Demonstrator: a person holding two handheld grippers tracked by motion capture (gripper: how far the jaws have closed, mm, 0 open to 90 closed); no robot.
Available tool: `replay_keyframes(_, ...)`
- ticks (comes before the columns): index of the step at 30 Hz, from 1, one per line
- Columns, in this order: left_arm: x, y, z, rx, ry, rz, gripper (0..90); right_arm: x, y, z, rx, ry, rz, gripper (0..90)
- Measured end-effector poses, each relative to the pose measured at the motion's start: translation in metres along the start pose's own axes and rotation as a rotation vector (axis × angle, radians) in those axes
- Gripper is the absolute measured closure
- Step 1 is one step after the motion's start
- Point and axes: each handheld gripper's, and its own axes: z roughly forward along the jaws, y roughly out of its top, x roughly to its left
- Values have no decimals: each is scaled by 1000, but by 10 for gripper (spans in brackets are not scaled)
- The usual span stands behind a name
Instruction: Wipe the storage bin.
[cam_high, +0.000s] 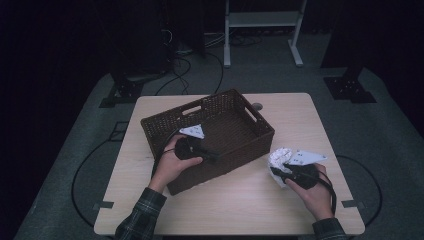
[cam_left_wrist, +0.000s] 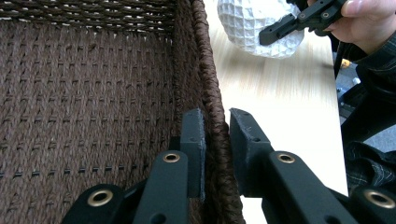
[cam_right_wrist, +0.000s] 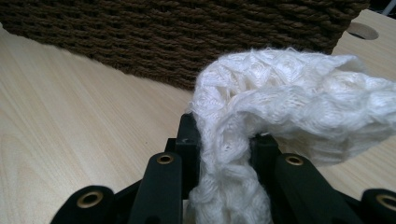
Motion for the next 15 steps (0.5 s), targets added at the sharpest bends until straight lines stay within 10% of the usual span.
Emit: replay_keyframes(15, 3, -3, -17, -62, -39, -5, 833, -2, -4, 3, 23, -10, 1, 712)
